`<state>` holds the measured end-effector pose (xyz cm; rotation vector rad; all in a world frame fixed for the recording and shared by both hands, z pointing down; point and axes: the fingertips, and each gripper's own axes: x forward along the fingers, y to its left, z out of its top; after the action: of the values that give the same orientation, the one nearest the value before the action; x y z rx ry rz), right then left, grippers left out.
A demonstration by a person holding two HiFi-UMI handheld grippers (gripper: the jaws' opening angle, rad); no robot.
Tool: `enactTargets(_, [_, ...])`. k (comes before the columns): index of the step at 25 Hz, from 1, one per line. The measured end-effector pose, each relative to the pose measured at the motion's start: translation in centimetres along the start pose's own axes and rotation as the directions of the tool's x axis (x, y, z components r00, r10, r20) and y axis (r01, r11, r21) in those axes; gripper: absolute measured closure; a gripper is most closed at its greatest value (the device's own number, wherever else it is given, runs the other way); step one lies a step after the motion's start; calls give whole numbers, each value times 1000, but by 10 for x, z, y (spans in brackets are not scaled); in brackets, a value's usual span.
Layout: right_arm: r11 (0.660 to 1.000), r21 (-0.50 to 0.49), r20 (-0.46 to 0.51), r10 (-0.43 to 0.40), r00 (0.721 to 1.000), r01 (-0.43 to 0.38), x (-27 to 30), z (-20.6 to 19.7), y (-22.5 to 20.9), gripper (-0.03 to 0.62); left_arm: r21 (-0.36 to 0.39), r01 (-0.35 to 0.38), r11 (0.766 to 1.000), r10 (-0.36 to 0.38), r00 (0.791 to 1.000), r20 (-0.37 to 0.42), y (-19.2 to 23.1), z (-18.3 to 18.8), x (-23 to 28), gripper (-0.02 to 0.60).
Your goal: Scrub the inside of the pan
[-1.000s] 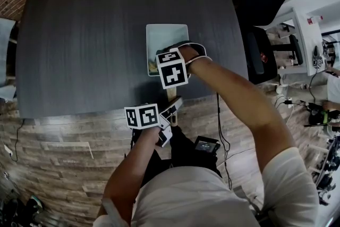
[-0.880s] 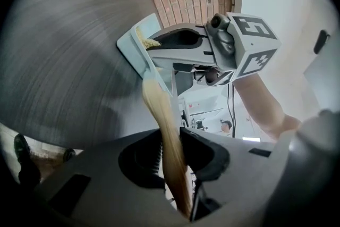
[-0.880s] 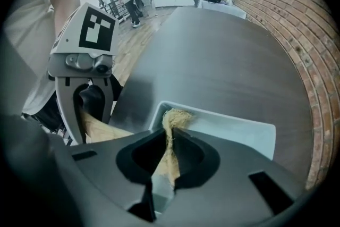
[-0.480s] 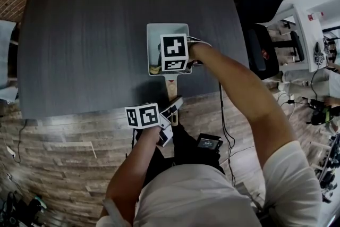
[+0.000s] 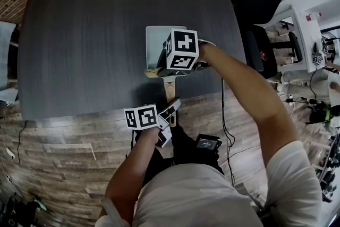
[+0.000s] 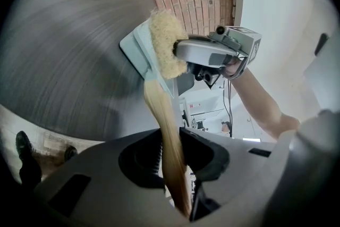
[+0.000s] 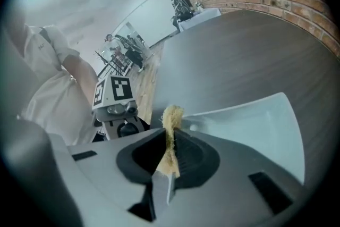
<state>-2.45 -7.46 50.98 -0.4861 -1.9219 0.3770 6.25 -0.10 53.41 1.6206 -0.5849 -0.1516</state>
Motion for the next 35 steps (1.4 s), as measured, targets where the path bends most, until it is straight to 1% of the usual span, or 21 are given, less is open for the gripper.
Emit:
enactTargets(2, [1000, -16, 34, -11, 999, 11, -9, 7, 4, 545, -2, -4, 1000, 4, 1000, 3, 1, 0, 0, 499])
enactTargets(3, [999, -27, 42, -31, 999, 32, -14, 8, 3, 545, -3, -7, 1000, 7, 1000, 6, 1, 0, -1, 500])
enactTargets(6, [988, -54, 43, -142, 989, 144, -30, 6, -13, 545, -11, -13, 1000, 13, 1000, 16, 2, 1, -1, 502])
enactTargets(8, [972, -63, 33, -223, 974, 225, -40, -2, -28, 545, -18, -14, 1000, 14, 1000, 24, 2, 0, -1, 503])
enactTargets(10, [956, -58, 28, -286, 958, 287, -49, -9, -43, 545, -24, -15, 1000, 15, 999, 32, 2, 1, -1, 505])
enactTargets(12, [933, -53, 22, -355, 934, 356, -58, -15, -58, 545, -28, -17, 999, 18, 999, 40, 2, 2, -2, 506])
enactTargets(14, [897, -66, -1, -438, 899, 437, -66, -22, -75, 545, -32, -21, 999, 22, 999, 48, 3, 3, -3, 508])
enactTargets(16, [855, -94, -30, -515, 857, 510, -74, -29, -90, 545, -38, -25, 999, 28, 998, 60, 3, 4, -4, 509])
enactTargets(18, [808, -130, -60, -585, 809, 575, -82, -33, -103, 545, -44, -32, 999, 35, 996, 76, 4, 5, -5, 511])
enactTargets(20, [754, -186, -91, -651, 753, 630, -90, -37, -114, 545, -50, -40, 998, 45, 995, 92, 4, 5, -6, 512])
enactTargets(23, [682, -268, -115, -724, 680, 680, -97, -42, -126, 545, -51, -54, 997, 60, 992, 113, 4, 6, -6, 514])
enactTargets(28, [563, -360, -92, -815, 572, 744, -107, -38, -140, 545, -43, -76, 996, 81, 988, 130, 5, 6, -7, 514])
enactTargets(30, [533, -399, -101, -835, 542, 747, -104, -41, -143, 545, -49, -77, 996, 84, 987, 137, 4, 6, -7, 514])
enactTargets(32, [514, -434, -109, -845, 523, 740, -96, -46, -145, 545, -51, -77, 996, 84, 987, 140, 4, 5, -7, 514])
enactTargets(35, [477, -464, -101, -866, 491, 746, -93, -49, -146, 545, -50, -79, 996, 85, 986, 140, 5, 7, -7, 514])
